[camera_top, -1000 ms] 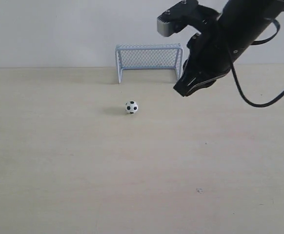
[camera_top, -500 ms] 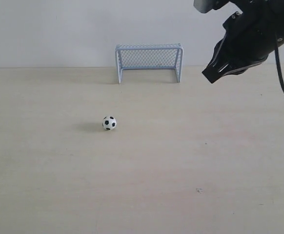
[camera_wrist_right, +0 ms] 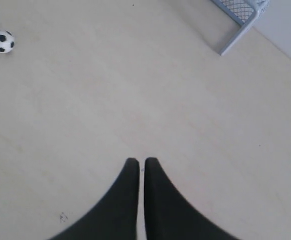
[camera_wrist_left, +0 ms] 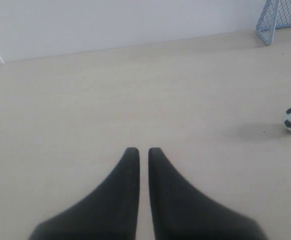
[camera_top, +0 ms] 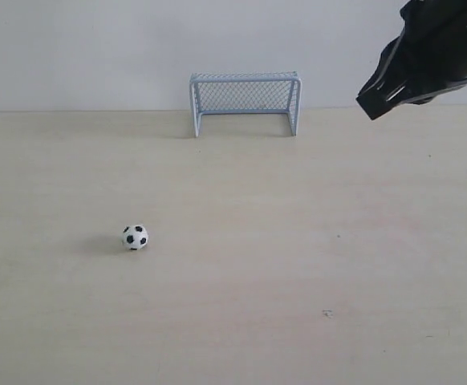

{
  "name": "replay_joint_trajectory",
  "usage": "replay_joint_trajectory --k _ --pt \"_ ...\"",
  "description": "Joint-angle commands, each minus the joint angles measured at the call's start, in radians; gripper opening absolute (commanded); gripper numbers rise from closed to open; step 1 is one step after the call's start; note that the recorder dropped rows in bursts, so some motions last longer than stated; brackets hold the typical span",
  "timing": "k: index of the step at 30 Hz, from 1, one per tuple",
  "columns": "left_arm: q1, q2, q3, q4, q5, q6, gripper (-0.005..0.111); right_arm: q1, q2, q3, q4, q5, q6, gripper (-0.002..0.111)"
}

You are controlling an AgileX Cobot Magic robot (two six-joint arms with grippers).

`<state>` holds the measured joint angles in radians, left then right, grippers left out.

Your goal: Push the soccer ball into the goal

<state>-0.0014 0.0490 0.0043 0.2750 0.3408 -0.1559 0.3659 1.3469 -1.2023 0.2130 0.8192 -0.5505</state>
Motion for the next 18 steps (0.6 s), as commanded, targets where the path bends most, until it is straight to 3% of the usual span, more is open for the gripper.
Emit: replay_joint_trajectory --k 1,9,18 --pt "-0.008 0.006 -0.004 0.000 -0.003 -0.009 0.006 -0.008 -0.045 0.004 -0.042 0.010 0.037 0.000" --pt "-0.008 0.006 -0.004 0.000 -0.003 -0.009 0.006 -0.008 -0.126 0.020 -0.096 0.019 0.088 0.000" --pt "-0.008 0.006 -0.004 0.000 -0.003 -0.009 0.006 -0.008 -0.284 0.233 -0.142 -0.147 0.185 0.000"
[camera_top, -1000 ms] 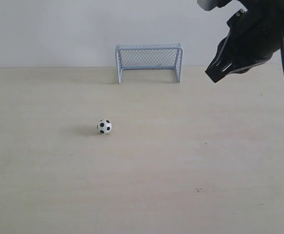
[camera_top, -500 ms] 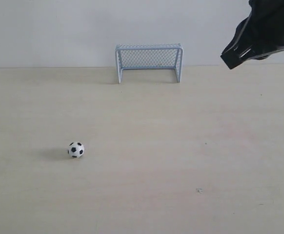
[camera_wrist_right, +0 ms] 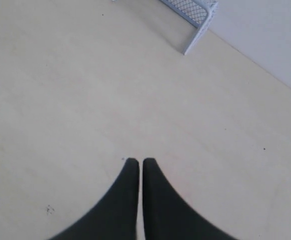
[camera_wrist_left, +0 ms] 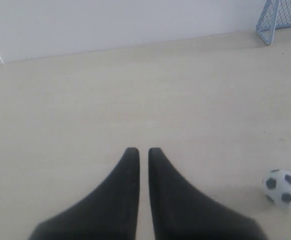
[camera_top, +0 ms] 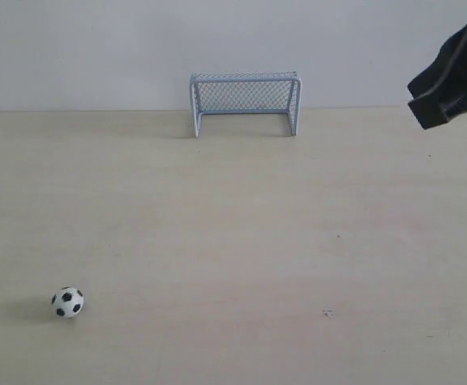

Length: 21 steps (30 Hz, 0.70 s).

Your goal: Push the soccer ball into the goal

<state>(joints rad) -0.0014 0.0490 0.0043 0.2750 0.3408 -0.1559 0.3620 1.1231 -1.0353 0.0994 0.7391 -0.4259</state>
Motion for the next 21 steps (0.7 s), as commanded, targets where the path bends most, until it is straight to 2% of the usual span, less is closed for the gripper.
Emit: replay_joint_trajectory --k 1,12,21 --pt "-0.008 0.006 -0.004 0.000 -0.003 -0.009 0.006 -0.004 -0.081 0.084 -0.029 -0.082 0.072 0.000" --pt "-0.008 0.006 -0.004 0.000 -0.003 -0.009 0.006 -0.004 -0.309 0.160 -0.029 -0.072 0.137 0.000" --pt "-0.008 0.006 -0.004 0.000 -0.003 -0.009 0.006 -0.004 -0.404 0.255 -0.029 -0.094 0.186 0.000"
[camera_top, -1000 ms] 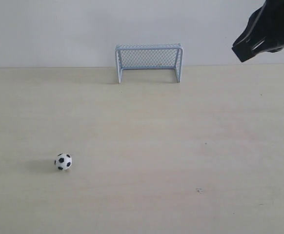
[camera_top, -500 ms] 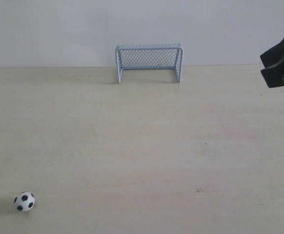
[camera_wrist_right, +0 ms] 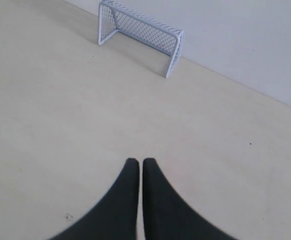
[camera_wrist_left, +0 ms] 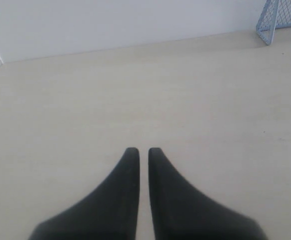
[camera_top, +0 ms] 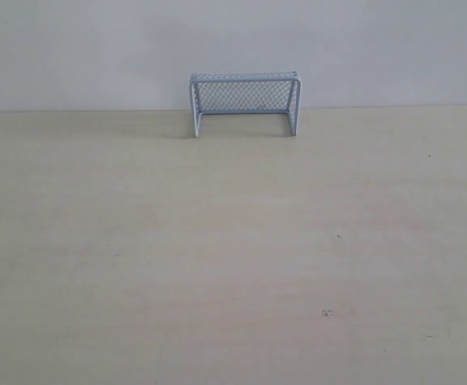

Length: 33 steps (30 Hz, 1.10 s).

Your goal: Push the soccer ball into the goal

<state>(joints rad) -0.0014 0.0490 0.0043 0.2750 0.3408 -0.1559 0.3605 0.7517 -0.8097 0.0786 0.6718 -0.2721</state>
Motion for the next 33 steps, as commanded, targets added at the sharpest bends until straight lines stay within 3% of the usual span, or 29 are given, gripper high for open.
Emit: replay_joint_trajectory --k 1,7,18,24,33 --pt "-0.008 0.006 -0.004 0.000 -0.003 -0.009 0.006 -0.002 -0.038 0.033 -0.004 -0.025 0.035 0.000" --pt "-0.008 0.006 -0.004 0.000 -0.003 -0.009 0.006 -0.002 -0.042 0.033 0.028 0.086 0.035 0.000" --pt "-0.008 0.006 -0.004 0.000 -0.003 -0.009 0.006 -0.002 -0.042 0.033 0.028 0.088 0.035 0.000" --pt "-0.008 0.006 -0.004 0.000 -0.003 -0.009 0.006 0.010 -0.128 0.033 -0.019 0.163 0.039 0.000" --pt "-0.008 0.006 -0.004 0.000 -0.003 -0.009 0.006 0.008 -0.255 0.035 -0.026 0.120 0.074 0.000"
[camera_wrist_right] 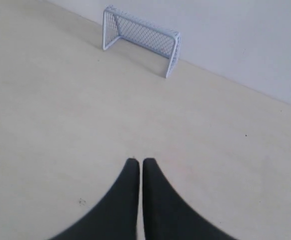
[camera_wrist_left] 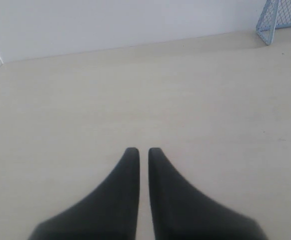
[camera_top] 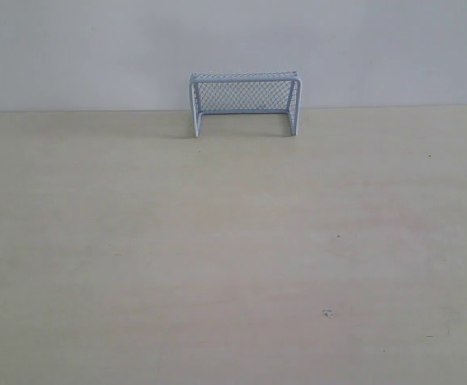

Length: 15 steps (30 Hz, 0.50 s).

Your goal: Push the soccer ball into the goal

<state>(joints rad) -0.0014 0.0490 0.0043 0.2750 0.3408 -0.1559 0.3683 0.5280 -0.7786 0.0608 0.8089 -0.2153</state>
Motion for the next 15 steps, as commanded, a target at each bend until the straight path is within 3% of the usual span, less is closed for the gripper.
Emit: replay_joint_trajectory --k 1,6,15 --pt "-0.008 0.006 -0.004 0.000 -0.003 -0.009 0.006 0.000 -0.034 0.011 -0.011 -0.033 0.017 0.000" --pt "-0.008 0.006 -0.004 0.000 -0.003 -0.009 0.006 -0.020 -0.095 0.138 -0.007 -0.226 0.029 0.000" --pt "-0.008 0.006 -0.004 0.000 -0.003 -0.009 0.006 -0.039 -0.201 0.270 0.030 -0.347 0.035 0.000"
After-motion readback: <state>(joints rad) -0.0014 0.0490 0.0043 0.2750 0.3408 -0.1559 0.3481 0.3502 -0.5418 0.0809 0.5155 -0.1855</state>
